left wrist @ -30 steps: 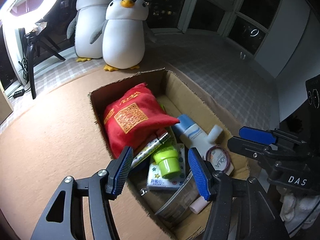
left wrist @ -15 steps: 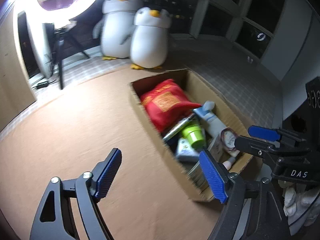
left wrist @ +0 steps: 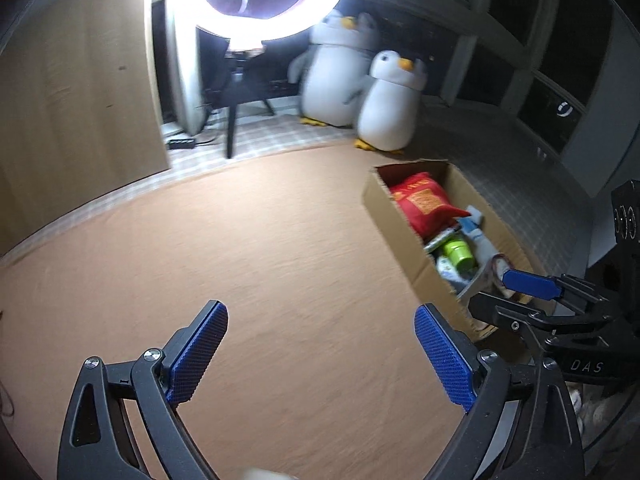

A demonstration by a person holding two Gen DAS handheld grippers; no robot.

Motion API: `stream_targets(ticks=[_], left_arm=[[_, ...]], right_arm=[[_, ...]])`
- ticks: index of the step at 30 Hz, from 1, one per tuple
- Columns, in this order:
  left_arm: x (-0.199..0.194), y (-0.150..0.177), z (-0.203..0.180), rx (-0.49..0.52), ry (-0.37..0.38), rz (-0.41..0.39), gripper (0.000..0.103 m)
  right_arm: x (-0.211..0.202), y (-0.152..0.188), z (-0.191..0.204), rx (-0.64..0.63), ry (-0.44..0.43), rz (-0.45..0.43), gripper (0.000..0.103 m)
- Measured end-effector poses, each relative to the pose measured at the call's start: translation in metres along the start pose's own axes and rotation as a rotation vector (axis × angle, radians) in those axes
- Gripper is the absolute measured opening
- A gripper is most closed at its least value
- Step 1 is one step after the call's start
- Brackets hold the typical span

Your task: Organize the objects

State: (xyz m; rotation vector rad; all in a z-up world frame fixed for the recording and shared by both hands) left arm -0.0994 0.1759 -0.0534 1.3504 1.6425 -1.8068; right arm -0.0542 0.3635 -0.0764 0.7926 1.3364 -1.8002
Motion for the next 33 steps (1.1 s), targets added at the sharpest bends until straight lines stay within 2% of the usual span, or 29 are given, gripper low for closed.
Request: stream_targets(ticks=[11, 16, 33], left_arm=[[-0.048, 0.036, 0.072, -0.117, -0.095, -0.028, 0.097], [-0.065, 0.054, 0.098, -0.162, -0.126, -0.026, 0.097], [-0.091, 0.094, 0.145, -0.255, -0.194, -0.017, 0.097]], right_arm=[[0.005, 0.002, 0.077, -0.117, -0.028, -0.023, 0.077], [0.007, 0.007, 0.1, -0.147, -0.043, -0.027, 0.077], [0.014, 0.023, 0.155, -0.236, -0.051, -0.043, 0.077]])
Point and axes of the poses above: each gripper's, at about its wrist camera, not at the fingertips, and x roughly the way its jaws point, z to its left, y to its underside, the point moved 4 cm from there along x, roughly the way its jaws point, and after that the axes turned 2 degrees about z, right-handed, at the moved point
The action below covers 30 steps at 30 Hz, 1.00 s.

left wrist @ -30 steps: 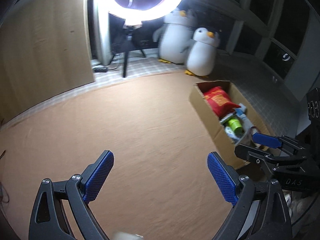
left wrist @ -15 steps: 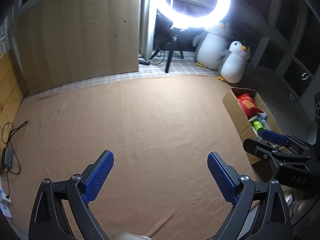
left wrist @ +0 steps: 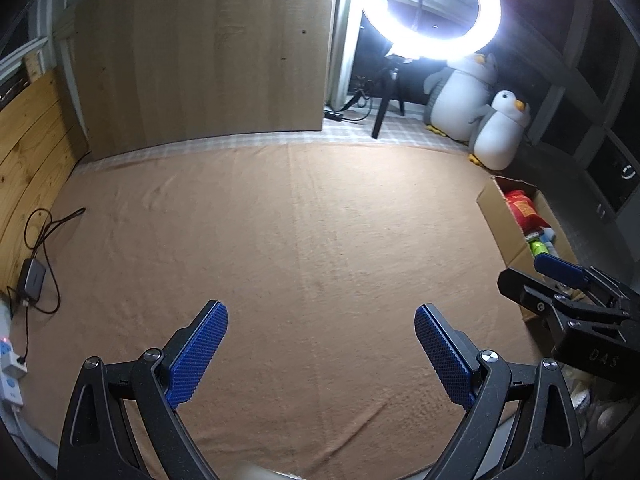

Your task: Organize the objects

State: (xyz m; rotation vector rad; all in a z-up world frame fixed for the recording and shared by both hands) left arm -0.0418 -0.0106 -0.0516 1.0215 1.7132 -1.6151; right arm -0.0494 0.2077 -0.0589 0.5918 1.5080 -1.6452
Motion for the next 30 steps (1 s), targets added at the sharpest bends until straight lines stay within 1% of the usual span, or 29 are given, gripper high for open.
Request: stream_targets(ticks=[7, 30], left_arm=[[0.003, 0.001, 0.016, -0.033, -0.01, 0.003, 0.097], [0.014, 0.002, 0.016, -0.034, -0.017, 0.026, 0.097]], right_arm=[[0.006, 0.003, 0.01, -0.027, 0.003, 0.01, 0.078], [0.015, 0.001, 0.013, -0.024, -0.001, 0.022, 0.078]])
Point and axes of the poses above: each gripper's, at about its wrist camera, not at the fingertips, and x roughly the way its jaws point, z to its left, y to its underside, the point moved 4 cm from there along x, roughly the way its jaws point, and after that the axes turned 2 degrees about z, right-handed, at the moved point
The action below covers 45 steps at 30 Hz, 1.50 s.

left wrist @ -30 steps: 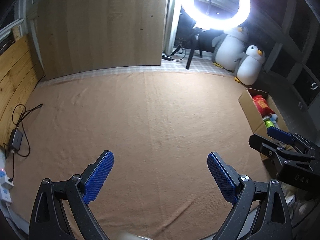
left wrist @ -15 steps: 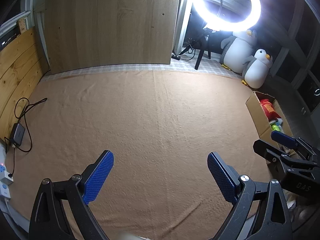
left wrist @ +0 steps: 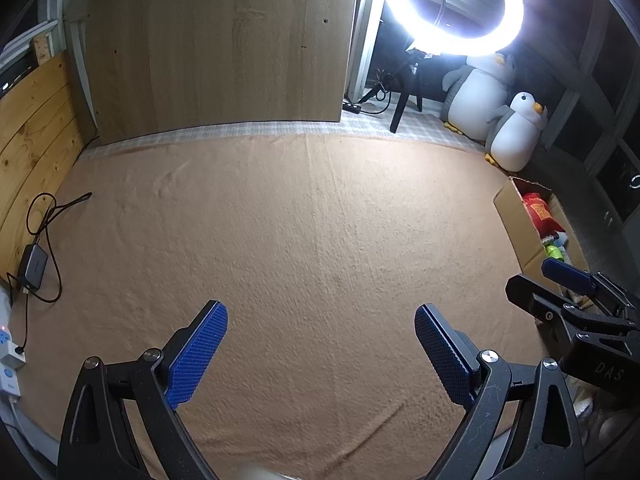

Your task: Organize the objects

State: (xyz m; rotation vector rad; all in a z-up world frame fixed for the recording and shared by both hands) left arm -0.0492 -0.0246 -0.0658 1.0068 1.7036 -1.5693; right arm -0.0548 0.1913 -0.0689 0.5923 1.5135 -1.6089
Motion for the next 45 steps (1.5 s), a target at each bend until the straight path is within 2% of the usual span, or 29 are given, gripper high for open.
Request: stream_targets(ticks=[45], left_arm=[[0.0045, 0.0022, -0.001, -0.008, -0.01, 0.001, 0.1]], right_arm=[[0.0046, 0.0031, -0.0036, 0.016, 0.0, 0.02, 0.078]])
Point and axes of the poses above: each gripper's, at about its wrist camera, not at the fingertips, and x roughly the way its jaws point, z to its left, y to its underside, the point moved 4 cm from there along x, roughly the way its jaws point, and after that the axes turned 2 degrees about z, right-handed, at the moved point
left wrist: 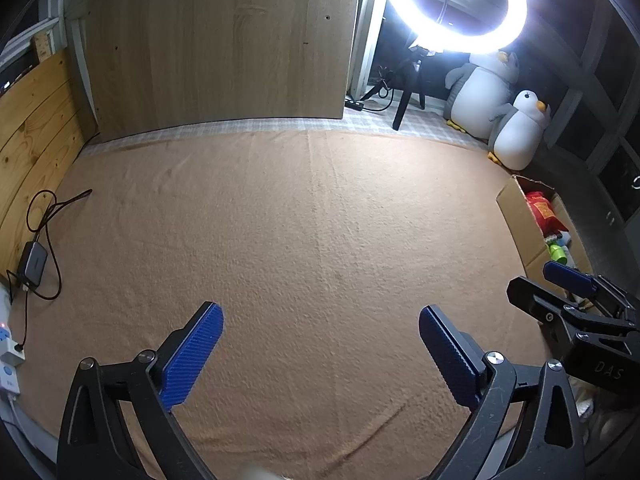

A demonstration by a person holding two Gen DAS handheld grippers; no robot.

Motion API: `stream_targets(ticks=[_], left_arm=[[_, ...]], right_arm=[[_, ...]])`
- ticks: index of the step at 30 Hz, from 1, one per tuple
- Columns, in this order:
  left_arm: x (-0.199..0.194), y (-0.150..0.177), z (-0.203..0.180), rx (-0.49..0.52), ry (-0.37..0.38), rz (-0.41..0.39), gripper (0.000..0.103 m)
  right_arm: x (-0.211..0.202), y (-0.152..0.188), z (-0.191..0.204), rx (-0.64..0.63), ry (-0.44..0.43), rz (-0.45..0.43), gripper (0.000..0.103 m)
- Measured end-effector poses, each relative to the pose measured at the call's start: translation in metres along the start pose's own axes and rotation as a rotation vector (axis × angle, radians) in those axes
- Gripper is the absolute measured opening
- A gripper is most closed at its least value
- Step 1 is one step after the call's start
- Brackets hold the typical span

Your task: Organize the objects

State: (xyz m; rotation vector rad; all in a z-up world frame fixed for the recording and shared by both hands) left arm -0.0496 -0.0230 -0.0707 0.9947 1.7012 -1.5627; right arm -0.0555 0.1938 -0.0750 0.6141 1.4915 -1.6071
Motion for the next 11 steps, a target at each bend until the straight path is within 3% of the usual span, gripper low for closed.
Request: stream_targets(ticks=[11], left_arm=[[0.018, 0.002, 0.001, 0.002, -0.001, 0.029, 0.1]], right_arm=[[0.01, 0.0, 0.0, -0.009, 0.018, 0.022, 0.079]])
Point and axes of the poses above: each gripper's, at about its wrist camera, not at the fingertips, and x roughly the way its jaws point, z to its left, y to its underside, the point moved 4 cm from there along x, roughly the way its jaws point, and after that the axes turned 2 degrees about z, right-handed, at the moved point
